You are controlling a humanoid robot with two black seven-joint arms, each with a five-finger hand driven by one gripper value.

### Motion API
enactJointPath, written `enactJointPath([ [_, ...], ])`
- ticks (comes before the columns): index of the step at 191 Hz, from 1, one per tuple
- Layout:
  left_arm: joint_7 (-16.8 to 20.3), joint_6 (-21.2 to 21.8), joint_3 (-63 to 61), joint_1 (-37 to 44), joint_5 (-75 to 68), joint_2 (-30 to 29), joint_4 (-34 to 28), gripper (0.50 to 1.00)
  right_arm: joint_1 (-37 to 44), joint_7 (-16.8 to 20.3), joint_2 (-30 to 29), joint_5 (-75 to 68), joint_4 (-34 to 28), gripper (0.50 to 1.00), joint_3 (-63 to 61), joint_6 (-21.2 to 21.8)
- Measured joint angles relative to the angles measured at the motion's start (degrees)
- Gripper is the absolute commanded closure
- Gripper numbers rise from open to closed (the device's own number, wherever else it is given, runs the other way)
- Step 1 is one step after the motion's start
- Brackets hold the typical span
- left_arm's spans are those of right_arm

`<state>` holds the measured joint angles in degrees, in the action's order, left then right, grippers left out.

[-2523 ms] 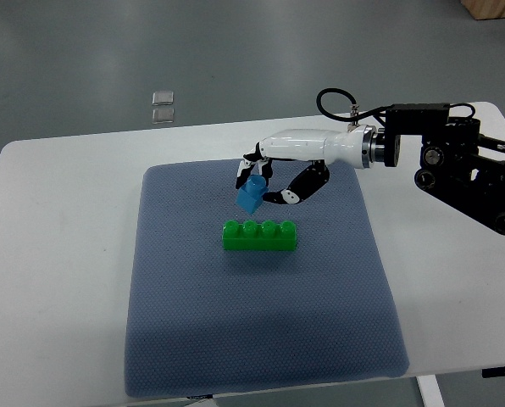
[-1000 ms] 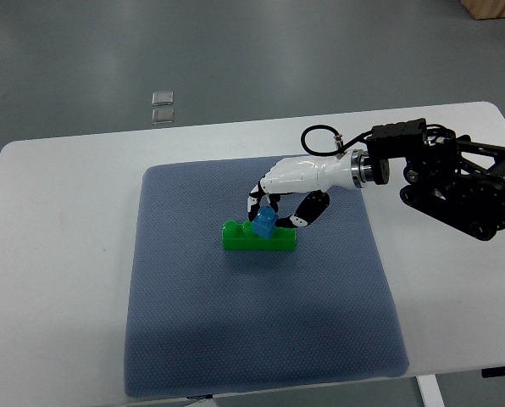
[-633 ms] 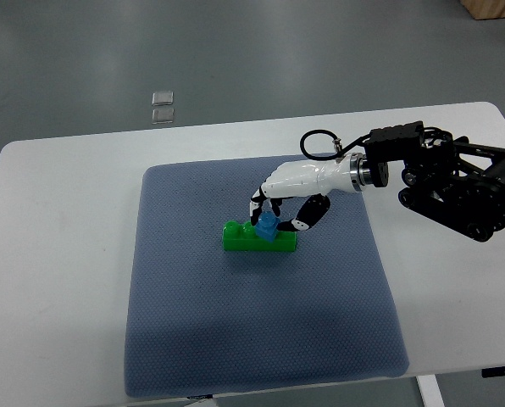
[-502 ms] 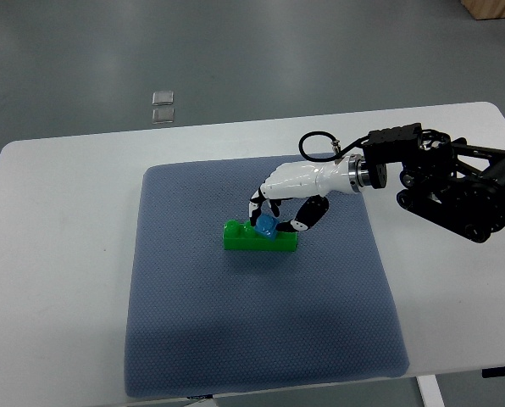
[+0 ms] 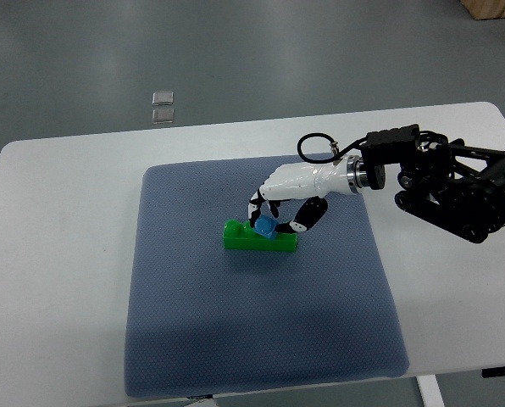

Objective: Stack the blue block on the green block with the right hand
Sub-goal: 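Lower the blue block onto the green block's studs, then press the blue block down onto the green block with the right hand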

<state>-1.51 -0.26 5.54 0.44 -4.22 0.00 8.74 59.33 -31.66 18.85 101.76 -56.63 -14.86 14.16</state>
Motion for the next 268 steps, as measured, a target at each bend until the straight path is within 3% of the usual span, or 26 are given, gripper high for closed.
enactJointPath([
  [128, 0.02, 0.0, 0.0, 0.0, 0.0, 0.0, 0.02, 0.5, 0.21, 0.25, 0.2, -7.71, 1.7, 1.0, -1.3, 5.87],
  [268, 0.02, 0.0, 0.0, 0.0, 0.0, 0.0, -0.01, 0.5, 0.04, 0.2, -0.41, -9.57, 4.2, 1.0, -1.15, 6.92],
])
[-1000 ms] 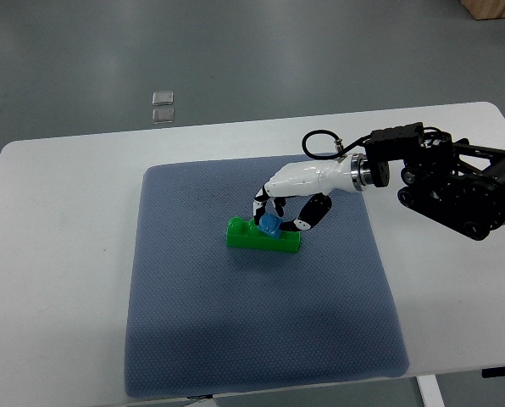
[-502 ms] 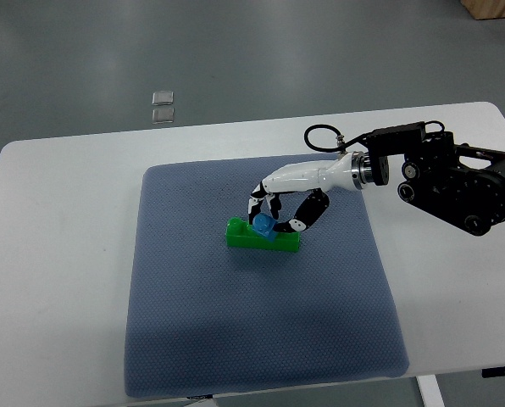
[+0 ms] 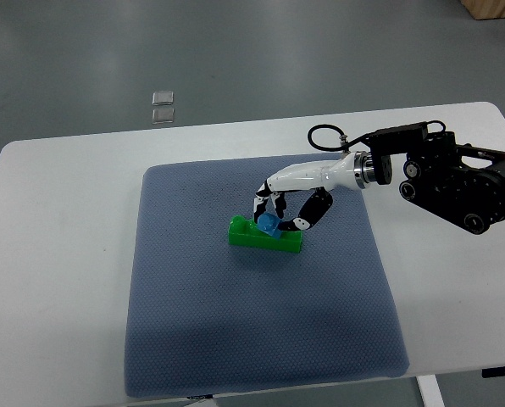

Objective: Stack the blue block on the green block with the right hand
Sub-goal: 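Press the blue block down onto the green block with the right hand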

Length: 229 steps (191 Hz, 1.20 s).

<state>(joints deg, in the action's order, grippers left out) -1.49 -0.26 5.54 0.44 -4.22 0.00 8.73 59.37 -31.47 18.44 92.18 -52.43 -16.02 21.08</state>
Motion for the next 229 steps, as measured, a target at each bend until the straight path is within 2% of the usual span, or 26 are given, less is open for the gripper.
enactJointPath([
  [102, -0.01, 0.0, 0.0, 0.0, 0.0, 0.0, 0.03, 0.5, -0.36, 0.05, -0.07, -3.72, 0.36, 1.0, -0.06, 2.6],
  [229, -0.01, 0.0, 0.0, -0.01, 0.0, 0.0, 0.01, 0.5, -2.09, 0.01, -2.47, -9.81, 5.25, 1.0, 0.1, 3.82],
])
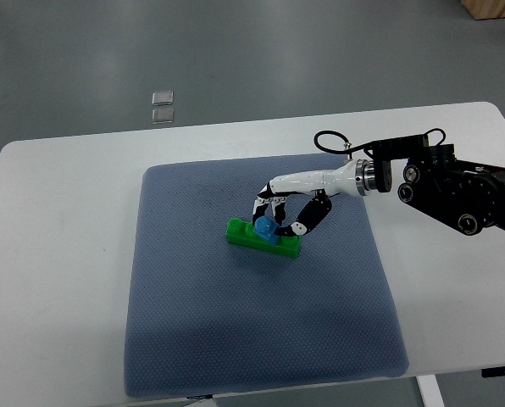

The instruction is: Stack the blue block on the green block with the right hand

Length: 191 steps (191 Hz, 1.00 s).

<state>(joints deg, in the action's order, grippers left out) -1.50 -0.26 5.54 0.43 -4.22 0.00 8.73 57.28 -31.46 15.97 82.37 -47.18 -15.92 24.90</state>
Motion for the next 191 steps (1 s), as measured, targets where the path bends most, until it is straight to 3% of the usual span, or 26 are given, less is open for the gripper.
enactJointPath([
  [41, 0.0, 0.0, 0.0, 0.01, 0.0, 0.0, -0.01, 0.5, -1.14, -0.09, -1.14, -0.28, 2.15, 1.0, 0.0, -0.3],
  [66, 0.0, 0.0, 0.0, 0.01, 0.0, 0.0, 0.0, 0.5, -1.53, -0.09, -1.62, -0.06, 2.71, 0.973, 0.0, -0.58],
  [113, 0.02, 0.0, 0.0, 0.01, 0.0, 0.0, 0.02, 0.5, -1.53, -0.09, -1.21, 0.08, 2.98, 0.822, 0.0, -1.14],
  [191, 0.02, 0.0, 0.0, 0.0, 0.0, 0.0, 0.0, 0.5, -0.24, 0.02, 0.17, 0.68, 2.89, 0.76, -0.08, -1.1],
])
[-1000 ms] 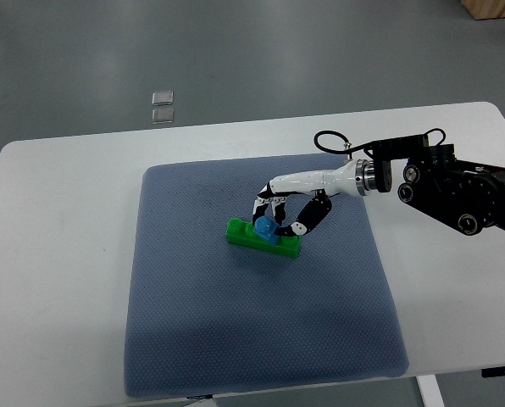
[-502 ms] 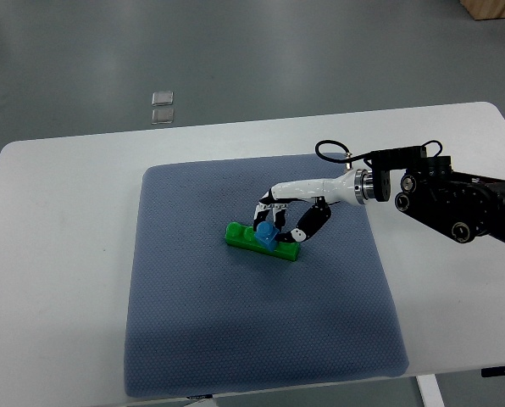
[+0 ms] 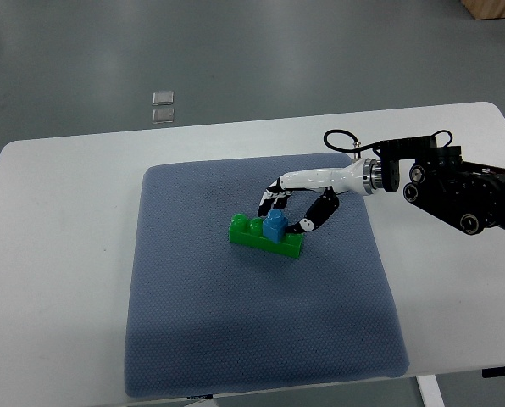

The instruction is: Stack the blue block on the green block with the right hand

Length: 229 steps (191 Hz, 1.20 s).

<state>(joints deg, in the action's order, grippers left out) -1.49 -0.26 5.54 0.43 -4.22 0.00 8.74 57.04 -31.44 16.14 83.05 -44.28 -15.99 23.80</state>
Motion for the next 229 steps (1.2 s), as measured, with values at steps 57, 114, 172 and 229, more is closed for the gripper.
enactJointPath([
  [57, 0.0, 0.0, 0.0, 0.0, 0.0, 0.0, 0.02, 0.5, 1.64, -0.02, 1.44, 0.08, -0.43, 0.746, 0.07, 0.41],
  [114, 0.0, 0.0, 0.0, 0.01, 0.0, 0.0, 0.0, 0.5, 3.01, 0.53, 3.4, -1.06, -0.22, 0.722, -0.41, 0.83],
  [172, -0.02, 0.0, 0.0, 0.01, 0.0, 0.0, -0.01, 0.5, 2.19, 6.27, 4.33, -16.1, 8.26, 0.711, -8.83, -0.17],
  [229, -0.02, 0.0, 0.0, 0.0, 0.0, 0.0, 0.0, 0.5, -1.42, 16.73, 4.34, -49.06, 9.89, 0.626, -10.91, -11.48],
])
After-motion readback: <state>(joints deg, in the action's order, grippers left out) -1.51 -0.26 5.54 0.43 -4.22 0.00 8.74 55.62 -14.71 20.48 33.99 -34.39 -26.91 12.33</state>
